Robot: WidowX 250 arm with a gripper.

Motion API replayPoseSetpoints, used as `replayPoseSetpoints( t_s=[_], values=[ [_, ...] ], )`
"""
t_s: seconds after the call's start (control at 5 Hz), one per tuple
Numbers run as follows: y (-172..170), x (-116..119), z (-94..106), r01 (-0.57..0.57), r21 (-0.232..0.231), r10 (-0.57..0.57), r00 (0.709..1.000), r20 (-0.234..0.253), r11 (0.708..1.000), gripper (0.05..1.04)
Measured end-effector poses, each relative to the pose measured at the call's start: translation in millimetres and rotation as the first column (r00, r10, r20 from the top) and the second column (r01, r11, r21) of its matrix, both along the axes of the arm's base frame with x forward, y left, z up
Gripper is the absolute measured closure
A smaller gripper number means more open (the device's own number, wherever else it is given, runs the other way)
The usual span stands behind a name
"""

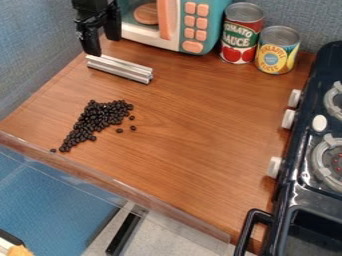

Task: Sweep into pile

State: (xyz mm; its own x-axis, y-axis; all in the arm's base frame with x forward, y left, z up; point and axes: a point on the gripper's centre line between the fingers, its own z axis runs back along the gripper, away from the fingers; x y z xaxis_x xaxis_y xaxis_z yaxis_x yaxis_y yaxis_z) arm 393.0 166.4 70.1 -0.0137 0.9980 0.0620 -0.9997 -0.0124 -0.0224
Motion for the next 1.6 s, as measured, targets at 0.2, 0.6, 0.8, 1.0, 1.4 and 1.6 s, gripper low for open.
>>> replayPoseSetpoints(
  t_s=[0.2,0.6,0.8,1.0,1.4,1.6],
  values=[
    [-2,-3,-20.2,-0.001,-0.019,0.000,0.999,-0.044,1.000,0.083],
    [-4,-9,-31.7,0.037,-0.024,-0.038,0.998,-0.057,0.999,0.083],
    [-6,-10,-34.6,0.049,-0.021,-0.050,0.999,-0.017,0.999,0.083],
    [-11,-10,-30.6,0.081,-0.008,-0.080,0.994,0.070,0.997,0.083],
    [-13,-6,-9.9,0.077,0.009,-0.078,0.987,0.138,0.997,0.083],
    [-13,-3,-5.0,0.057,0.018,-0.059,0.987,0.150,0.998,0.083]
  ],
)
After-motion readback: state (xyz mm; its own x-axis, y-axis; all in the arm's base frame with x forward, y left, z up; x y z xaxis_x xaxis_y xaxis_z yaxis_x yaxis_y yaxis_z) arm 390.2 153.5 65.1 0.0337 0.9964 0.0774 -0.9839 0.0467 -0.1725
